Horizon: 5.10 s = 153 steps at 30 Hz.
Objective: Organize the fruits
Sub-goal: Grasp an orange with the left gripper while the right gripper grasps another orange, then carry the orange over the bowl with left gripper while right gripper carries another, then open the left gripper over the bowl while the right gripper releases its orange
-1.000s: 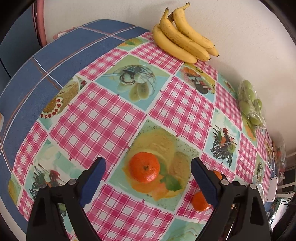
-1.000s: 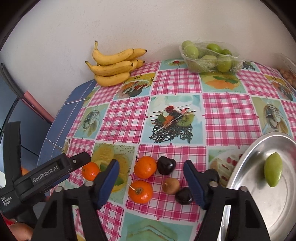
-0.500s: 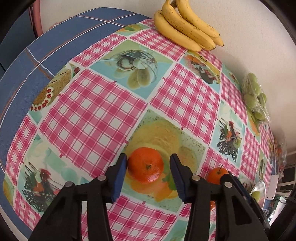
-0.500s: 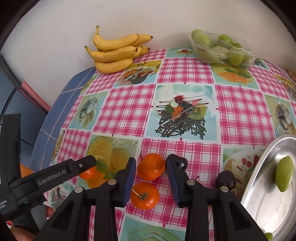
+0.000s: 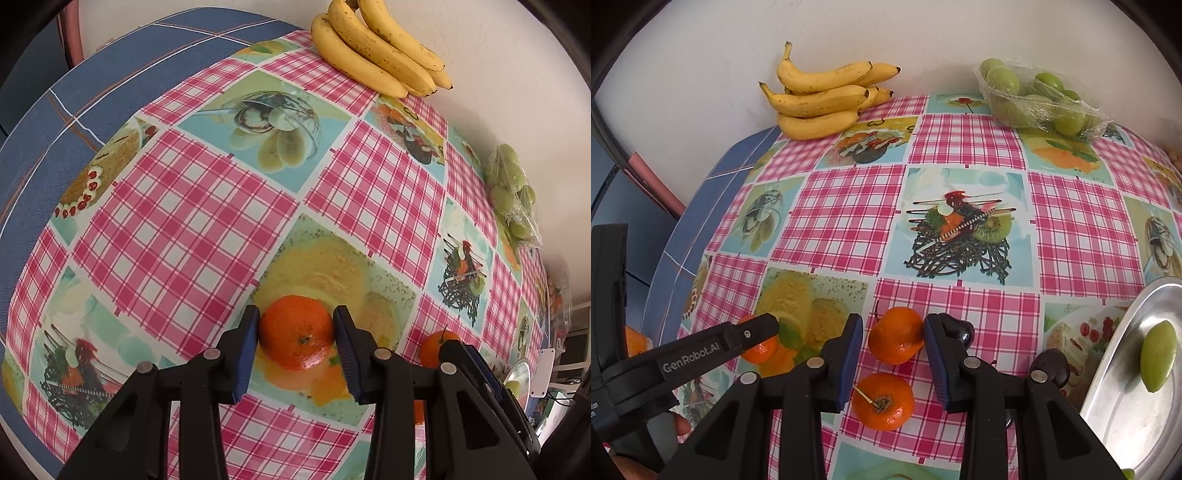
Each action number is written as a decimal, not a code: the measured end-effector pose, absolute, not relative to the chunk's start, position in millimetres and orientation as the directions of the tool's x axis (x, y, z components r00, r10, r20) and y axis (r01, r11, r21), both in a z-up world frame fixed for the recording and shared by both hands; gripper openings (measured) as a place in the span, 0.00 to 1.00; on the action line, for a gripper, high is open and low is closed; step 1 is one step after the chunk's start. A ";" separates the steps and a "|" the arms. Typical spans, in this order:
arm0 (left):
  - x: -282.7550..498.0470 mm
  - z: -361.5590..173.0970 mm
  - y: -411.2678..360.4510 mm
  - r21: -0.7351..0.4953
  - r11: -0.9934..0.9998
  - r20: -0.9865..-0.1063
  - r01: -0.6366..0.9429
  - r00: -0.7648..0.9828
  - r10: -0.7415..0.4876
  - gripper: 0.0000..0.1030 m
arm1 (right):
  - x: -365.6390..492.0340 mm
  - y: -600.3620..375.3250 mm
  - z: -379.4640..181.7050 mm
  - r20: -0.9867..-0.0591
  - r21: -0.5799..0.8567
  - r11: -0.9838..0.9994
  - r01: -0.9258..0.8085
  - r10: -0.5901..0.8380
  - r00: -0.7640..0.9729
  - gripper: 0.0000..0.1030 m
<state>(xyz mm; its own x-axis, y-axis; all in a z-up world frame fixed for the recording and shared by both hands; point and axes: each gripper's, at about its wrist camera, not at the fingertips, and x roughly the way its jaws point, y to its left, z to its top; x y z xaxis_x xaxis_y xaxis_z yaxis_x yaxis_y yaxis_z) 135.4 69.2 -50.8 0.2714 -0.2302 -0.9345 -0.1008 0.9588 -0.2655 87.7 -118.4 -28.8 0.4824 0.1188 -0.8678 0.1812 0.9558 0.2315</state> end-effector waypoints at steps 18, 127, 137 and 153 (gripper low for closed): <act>134.6 -42.0 69.8 -0.298 0.950 -0.917 -0.096 0.304 -0.257 0.40 | 87.5 -109.7 -28.8 -0.882 0.142 0.976 0.164 0.049 0.469 0.34; 2.4 -26.2 -197.8 -0.236 0.806 -0.943 0.543 0.074 -0.326 0.44 | -68.3 -338.2 -5.4 -0.924 0.218 0.658 0.721 -0.097 0.369 0.38; 14.5 -7.0 -179.0 -0.252 0.829 -0.925 0.499 0.126 -0.358 0.50 | -69.0 -336.3 7.9 -0.910 0.227 0.664 0.712 -0.116 0.399 0.50; 67.6 -3.4 -94.5 -0.157 0.969 -0.922 0.191 0.324 -0.214 0.87 | -52.0 -309.3 16.7 -0.905 0.201 0.734 0.649 -0.113 0.409 0.82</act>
<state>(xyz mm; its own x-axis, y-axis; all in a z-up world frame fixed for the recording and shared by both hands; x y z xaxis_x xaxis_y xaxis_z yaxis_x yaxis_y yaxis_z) 67.6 -94.5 -3.4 0.3241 -0.2135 -0.9216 0.1915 0.9688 -0.1571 -52.0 -309.3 16.7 0.4091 -0.1132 -0.9055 0.6489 0.7337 0.2014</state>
